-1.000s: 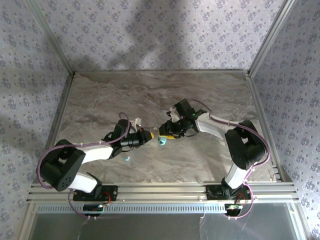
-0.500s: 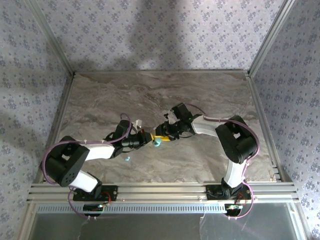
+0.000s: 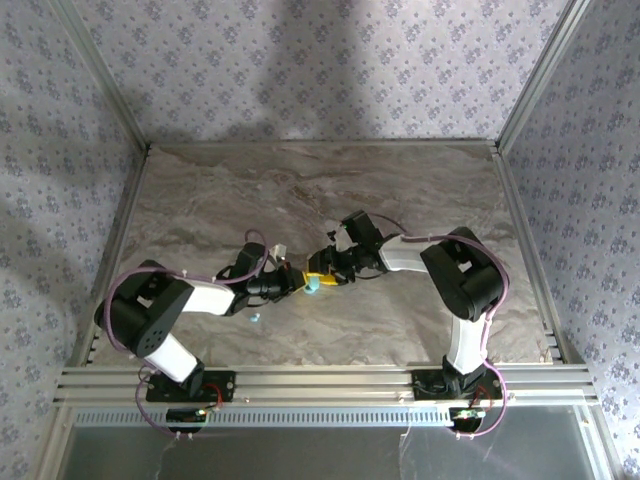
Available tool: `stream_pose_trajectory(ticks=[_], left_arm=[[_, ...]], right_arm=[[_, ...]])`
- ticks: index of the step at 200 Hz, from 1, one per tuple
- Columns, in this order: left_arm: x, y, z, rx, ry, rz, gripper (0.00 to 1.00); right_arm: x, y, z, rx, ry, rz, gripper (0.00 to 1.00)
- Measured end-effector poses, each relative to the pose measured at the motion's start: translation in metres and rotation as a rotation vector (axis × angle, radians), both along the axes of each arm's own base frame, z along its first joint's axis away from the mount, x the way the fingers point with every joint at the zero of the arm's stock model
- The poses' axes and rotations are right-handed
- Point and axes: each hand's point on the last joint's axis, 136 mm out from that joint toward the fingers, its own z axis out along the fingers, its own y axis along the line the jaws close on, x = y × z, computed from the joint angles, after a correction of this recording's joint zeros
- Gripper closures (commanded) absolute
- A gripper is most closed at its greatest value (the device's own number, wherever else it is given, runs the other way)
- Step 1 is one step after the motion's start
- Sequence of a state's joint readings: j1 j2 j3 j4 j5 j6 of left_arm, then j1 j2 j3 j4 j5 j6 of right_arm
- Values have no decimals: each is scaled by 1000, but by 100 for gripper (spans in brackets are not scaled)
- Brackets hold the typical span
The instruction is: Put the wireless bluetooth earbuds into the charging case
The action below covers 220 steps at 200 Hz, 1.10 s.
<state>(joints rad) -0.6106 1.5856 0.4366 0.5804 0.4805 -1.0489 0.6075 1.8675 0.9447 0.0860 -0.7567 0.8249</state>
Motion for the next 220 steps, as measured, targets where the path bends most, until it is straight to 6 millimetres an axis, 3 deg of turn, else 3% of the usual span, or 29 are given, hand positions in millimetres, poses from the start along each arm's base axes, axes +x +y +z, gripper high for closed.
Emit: stream_pose_trajectory(ticks=[68, 158, 194, 220], left_arm=[[-2, -6, 0, -1, 0, -18, 97], [-2, -22, 10, 11, -8, -62, 88], [-1, -23, 12, 22, -7, -67, 87], [-2, -19, 20, 40, -22, -61, 80]], right_arm=[[-1, -2, 5, 7, -20, -3, 21], [-3, -25, 18, -75, -83, -38, 13], [-4, -34, 24, -97, -111, -47, 9], [-7, -43, 30, -124, -134, -53, 4]])
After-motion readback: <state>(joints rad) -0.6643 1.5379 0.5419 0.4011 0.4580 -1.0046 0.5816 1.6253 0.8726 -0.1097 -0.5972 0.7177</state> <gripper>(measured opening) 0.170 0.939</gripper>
